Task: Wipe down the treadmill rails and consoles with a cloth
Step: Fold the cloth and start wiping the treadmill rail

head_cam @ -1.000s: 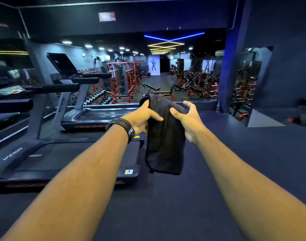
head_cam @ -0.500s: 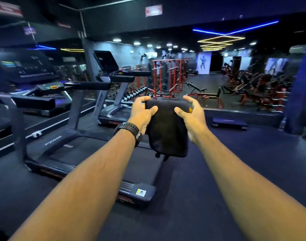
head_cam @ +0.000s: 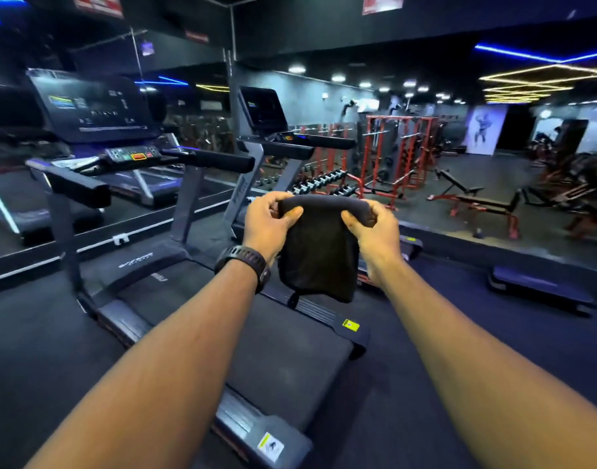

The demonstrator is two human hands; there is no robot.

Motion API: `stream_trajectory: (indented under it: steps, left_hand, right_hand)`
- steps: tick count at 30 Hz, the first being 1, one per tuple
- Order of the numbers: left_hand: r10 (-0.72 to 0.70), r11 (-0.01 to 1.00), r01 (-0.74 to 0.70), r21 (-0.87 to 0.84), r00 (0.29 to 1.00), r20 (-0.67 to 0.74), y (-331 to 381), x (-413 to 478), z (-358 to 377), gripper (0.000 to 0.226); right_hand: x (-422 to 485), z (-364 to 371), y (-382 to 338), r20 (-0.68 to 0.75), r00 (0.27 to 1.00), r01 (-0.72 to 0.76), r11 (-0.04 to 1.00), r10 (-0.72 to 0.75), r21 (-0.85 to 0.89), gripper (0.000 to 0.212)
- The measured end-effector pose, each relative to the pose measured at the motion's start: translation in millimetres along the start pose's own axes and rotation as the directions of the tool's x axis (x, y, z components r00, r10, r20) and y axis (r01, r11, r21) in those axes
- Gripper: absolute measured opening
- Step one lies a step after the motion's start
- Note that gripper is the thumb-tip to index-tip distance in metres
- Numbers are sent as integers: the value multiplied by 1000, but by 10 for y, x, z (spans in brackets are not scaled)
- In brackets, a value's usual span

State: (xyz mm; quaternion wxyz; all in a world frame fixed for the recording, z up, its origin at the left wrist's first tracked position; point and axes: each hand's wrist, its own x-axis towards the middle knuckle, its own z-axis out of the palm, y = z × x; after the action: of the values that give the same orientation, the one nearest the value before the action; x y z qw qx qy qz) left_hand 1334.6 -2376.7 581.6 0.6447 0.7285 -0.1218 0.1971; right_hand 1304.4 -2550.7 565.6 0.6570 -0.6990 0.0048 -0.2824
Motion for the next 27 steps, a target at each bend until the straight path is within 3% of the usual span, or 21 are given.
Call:
stream_trajectory:
  steps: [2,5,11,15,20,24,27]
  left_hand:
    - [8,999,-8,-31,1000,11,-107,344,123,15]
    - [25,998,-24,-62,1000,14,-266,901,337,9]
    - [11,994,-32,-103,981,-196,-671,2016,626,8]
    - [-45,991,6,-130,954,-297,-1090,2731,724,29]
    - [-280,953,223,-204,903,-326,-1612,3219,751,77]
    - [-307,950,247,-192,856,-417,-1802,3596,682,58]
    - [-203,979,169,-112,804,-560,-1863,3914,599,43]
  right_hand:
    - [455,92,139,39,999,7,1000,-6,-14,18]
    - [1108,323,298,186,982,-64,990,40,125,18]
    - [2174,894,957,466,880,-209,957,95,200,54]
    - [3019,1405,1420,481,876,-192,937,29,293,43]
    - [3888,1965,1731,480,877,-177,943,22,280,55]
    - [4436,2404,1855,516,856,-202,937,27,285,53]
    - [4663,2768,1991,695,718,-350,883,38,314,70]
